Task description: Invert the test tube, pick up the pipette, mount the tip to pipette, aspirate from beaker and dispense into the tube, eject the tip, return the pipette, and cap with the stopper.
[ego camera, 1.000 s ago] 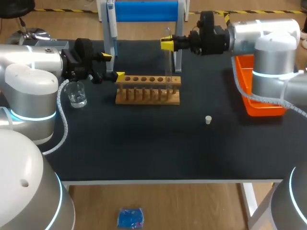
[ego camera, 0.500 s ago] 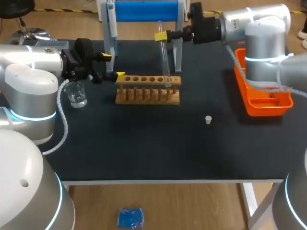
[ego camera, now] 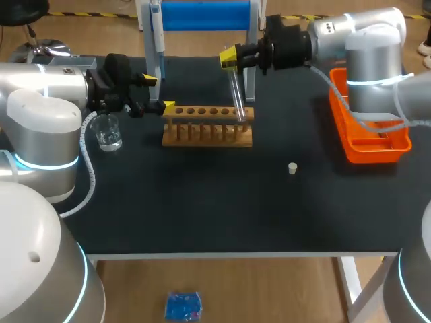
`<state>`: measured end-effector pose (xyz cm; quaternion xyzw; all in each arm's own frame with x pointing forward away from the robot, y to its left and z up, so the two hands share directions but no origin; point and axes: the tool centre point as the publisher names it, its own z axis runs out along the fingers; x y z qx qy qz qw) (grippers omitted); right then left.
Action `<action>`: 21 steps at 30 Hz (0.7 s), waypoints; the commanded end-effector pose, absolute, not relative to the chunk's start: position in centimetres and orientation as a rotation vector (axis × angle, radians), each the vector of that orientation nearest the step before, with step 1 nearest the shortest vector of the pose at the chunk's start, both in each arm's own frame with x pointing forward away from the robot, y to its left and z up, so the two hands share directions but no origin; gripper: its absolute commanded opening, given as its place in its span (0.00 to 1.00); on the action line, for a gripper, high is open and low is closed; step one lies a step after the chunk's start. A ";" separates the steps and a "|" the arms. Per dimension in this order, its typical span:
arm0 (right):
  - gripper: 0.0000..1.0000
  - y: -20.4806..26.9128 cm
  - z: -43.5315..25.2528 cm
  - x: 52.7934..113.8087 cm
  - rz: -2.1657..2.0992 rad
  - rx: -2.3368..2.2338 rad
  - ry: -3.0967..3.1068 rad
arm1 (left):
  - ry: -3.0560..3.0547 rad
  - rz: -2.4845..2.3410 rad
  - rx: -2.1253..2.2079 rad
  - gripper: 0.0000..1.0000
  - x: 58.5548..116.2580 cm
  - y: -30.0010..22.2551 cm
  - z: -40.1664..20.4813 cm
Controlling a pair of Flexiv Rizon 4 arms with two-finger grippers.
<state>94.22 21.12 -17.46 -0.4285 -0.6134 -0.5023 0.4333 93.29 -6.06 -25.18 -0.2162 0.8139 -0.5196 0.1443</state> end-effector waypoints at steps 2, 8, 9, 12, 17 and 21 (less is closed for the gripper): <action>0.00 20.9 -17.7 94.5 -0.944 -1.275 -1.201 | 2.339 -1.501 -0.622 1.00 93.3 -6.1 -25.3; 0.00 20.9 -17.5 94.4 -0.962 -1.239 -1.180 | 2.339 -1.501 -0.622 1.00 93.3 -6.1 -25.3; 0.00 20.8 -17.4 94.4 -0.947 -1.226 -1.156 | 2.339 -1.501 -0.622 1.00 93.3 -6.1 -25.3; 0.00 20.8 -17.2 94.3 -1.001 -1.205 -1.194 | 2.339 -1.501 -0.622 1.00 93.3 -6.1 -25.3; 0.00 20.6 -17.0 94.1 -1.107 -1.109 -1.242 | 2.339 -1.501 -0.622 1.00 93.3 -6.1 -25.3; 0.00 20.6 -17.1 94.0 -1.145 -1.090 -1.256 | 2.339 -1.501 -0.622 1.00 93.3 -6.1 -25.3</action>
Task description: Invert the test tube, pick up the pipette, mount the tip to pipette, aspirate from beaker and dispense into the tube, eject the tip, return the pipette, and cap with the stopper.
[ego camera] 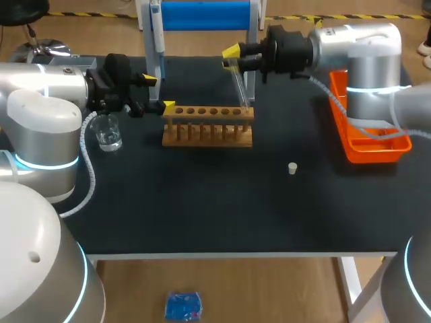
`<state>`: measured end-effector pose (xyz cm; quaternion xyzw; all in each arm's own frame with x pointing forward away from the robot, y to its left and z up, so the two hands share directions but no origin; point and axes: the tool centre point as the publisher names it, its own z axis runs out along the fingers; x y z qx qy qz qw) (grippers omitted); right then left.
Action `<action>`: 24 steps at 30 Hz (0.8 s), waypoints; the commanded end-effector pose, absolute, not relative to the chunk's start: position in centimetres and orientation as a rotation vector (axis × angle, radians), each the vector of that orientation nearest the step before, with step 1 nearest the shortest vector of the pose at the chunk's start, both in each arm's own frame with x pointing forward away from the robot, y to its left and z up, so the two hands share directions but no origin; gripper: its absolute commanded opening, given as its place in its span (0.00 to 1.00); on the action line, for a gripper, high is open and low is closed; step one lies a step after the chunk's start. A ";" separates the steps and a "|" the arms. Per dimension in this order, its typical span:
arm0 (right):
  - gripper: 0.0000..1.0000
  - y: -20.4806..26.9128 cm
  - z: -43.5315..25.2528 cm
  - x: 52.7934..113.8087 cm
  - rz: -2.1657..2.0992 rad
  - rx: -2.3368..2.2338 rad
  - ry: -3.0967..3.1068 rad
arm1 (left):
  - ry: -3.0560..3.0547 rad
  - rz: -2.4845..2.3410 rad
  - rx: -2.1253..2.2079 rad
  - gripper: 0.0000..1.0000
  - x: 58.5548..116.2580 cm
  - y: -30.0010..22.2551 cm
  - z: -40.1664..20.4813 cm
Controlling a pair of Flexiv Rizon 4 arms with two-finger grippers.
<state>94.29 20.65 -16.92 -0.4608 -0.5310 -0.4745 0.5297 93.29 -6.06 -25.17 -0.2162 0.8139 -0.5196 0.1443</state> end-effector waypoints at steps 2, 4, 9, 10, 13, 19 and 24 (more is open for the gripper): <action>0.00 20.5 -17.0 93.9 -1.157 -1.078 -1.260 | 2.339 -1.501 -0.622 1.00 93.3 -6.1 -25.3; 0.00 20.4 -17.0 93.9 -1.161 -1.068 -1.260 | 2.339 -1.501 -0.622 1.00 93.3 -6.1 -25.3; 0.00 20.4 -16.8 93.7 -1.168 -1.048 -1.262 | 2.339 -1.501 -0.622 1.00 93.3 -6.1 -25.3; 0.00 20.4 -16.8 93.7 -1.167 -1.047 -1.262 | 2.339 -1.501 -0.622 1.00 93.3 -6.1 -25.3; 0.00 20.3 -16.9 93.6 -1.165 -1.049 -1.260 | 2.339 -1.501 -0.622 1.00 93.3 -6.1 -25.3; 0.00 20.2 -17.0 93.6 -1.159 -1.059 -1.260 | 2.339 -1.501 -0.622 1.00 93.3 -6.1 -25.3; 0.00 20.1 -17.0 93.5 -1.161 -1.068 -1.269 | 2.339 -1.501 -0.622 1.00 93.3 -6.1 -25.3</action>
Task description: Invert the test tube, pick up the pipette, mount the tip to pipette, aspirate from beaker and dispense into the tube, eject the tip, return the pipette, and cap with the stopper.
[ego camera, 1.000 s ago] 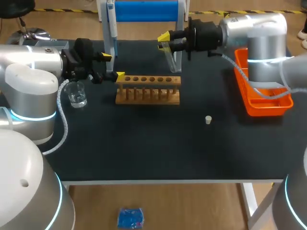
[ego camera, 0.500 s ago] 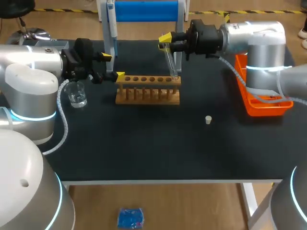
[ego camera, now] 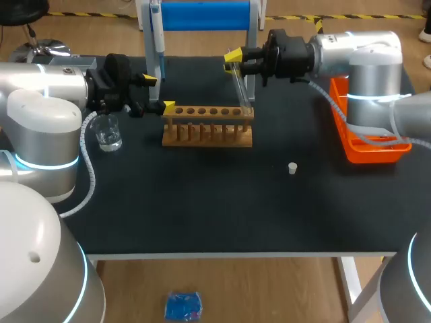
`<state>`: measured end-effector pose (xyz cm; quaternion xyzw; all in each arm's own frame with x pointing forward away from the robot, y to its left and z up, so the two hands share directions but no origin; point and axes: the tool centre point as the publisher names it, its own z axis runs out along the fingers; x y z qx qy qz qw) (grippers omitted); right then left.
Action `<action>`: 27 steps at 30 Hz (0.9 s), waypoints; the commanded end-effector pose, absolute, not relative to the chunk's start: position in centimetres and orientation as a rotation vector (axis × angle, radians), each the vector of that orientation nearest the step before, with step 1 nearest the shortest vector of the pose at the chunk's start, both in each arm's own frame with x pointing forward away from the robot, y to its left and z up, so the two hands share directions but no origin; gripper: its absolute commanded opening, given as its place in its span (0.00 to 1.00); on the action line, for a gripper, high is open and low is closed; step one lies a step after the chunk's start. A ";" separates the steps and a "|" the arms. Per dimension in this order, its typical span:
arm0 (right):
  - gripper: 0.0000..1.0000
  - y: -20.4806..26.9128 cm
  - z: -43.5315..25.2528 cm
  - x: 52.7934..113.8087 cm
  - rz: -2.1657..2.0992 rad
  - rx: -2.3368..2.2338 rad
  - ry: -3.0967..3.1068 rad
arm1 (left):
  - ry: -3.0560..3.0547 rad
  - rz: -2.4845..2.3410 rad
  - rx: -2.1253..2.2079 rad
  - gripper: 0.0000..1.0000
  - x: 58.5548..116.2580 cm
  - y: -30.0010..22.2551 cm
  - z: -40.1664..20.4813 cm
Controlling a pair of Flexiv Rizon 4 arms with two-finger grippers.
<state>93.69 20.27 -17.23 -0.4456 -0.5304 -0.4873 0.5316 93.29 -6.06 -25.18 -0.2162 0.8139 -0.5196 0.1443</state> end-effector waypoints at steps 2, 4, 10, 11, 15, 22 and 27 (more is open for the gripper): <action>0.00 20.1 -17.0 93.5 -1.161 -1.068 -1.269 | 2.339 -1.501 -0.622 1.00 93.3 -6.1 -25.3; 0.00 20.1 -17.0 93.5 -1.161 -1.068 -1.269 | 2.339 -1.501 -0.622 1.00 93.3 -6.1 -25.3; 0.00 20.1 -17.0 93.5 -1.161 -1.068 -1.269 | 2.339 -1.501 -0.622 1.00 93.3 -6.1 -25.3; 0.00 20.1 -17.0 93.5 -1.161 -1.068 -1.269 | 2.339 -1.501 -0.622 1.00 93.3 -6.1 -25.3; 0.00 20.1 -17.0 93.5 -1.161 -1.068 -1.269 | 2.219 -1.557 -0.397 1.00 92.7 -6.4 -24.6; 0.00 20.1 -17.0 93.5 -1.161 -1.068 -1.269 | 1.901 -1.787 0.066 1.00 91.2 -6.4 -24.1; 0.00 20.1 -17.0 93.5 -1.161 -1.068 -1.269 | 1.742 -1.862 0.358 1.00 90.7 -6.2 -22.9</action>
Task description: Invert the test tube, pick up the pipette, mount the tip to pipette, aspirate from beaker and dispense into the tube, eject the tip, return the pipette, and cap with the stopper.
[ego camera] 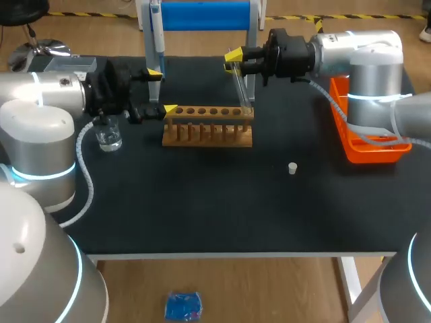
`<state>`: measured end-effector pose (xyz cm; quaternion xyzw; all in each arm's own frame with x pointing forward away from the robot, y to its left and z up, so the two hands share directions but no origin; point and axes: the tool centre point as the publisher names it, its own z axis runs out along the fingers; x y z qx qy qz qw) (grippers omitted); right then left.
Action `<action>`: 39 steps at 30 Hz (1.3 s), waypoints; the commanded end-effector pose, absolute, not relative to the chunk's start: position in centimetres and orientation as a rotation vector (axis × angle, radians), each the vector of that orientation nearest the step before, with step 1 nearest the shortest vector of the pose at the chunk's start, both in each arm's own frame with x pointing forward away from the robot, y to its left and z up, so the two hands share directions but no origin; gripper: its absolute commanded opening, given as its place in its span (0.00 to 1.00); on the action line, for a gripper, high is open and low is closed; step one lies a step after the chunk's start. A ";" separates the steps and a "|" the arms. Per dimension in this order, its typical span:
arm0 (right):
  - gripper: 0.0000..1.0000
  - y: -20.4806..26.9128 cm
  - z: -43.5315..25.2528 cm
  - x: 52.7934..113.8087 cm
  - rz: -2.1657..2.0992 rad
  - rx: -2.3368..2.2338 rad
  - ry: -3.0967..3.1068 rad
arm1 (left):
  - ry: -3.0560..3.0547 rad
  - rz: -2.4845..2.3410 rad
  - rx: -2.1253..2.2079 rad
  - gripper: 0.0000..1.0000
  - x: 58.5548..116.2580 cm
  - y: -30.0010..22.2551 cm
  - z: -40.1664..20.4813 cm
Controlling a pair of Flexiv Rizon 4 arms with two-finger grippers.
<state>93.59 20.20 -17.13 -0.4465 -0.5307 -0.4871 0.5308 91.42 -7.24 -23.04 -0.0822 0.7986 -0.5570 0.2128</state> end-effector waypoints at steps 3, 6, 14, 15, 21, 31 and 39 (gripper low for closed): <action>0.00 20.1 -17.0 93.5 -1.161 -1.068 -1.269 | 1.750 -1.852 0.344 1.00 91.1 -6.0 -22.7; 0.00 20.1 -17.0 93.5 -1.161 -1.068 -1.269 | 1.750 -1.852 0.344 1.00 91.1 -6.0 -22.7; 0.00 20.1 -17.0 93.5 -1.161 -1.068 -1.269 | 1.608 -1.807 0.443 1.00 90.5 -6.7 -22.2; 0.00 20.1 -17.0 93.5 -1.161 -1.068 -1.269 | 1.605 -1.725 0.483 1.00 90.2 -7.2 -22.4; 0.00 20.1 -17.0 93.5 -1.161 -1.068 -1.269 | 1.542 -1.402 0.566 1.00 89.1 -8.8 -23.7; 0.00 20.1 -17.0 93.5 -1.161 -1.068 -1.269 | 1.641 -1.067 0.631 1.00 88.5 -11.1 -22.7; 0.00 20.1 -17.0 93.5 -1.161 -1.068 -1.269 | 1.662 -1.048 0.708 1.00 88.9 -11.9 -21.6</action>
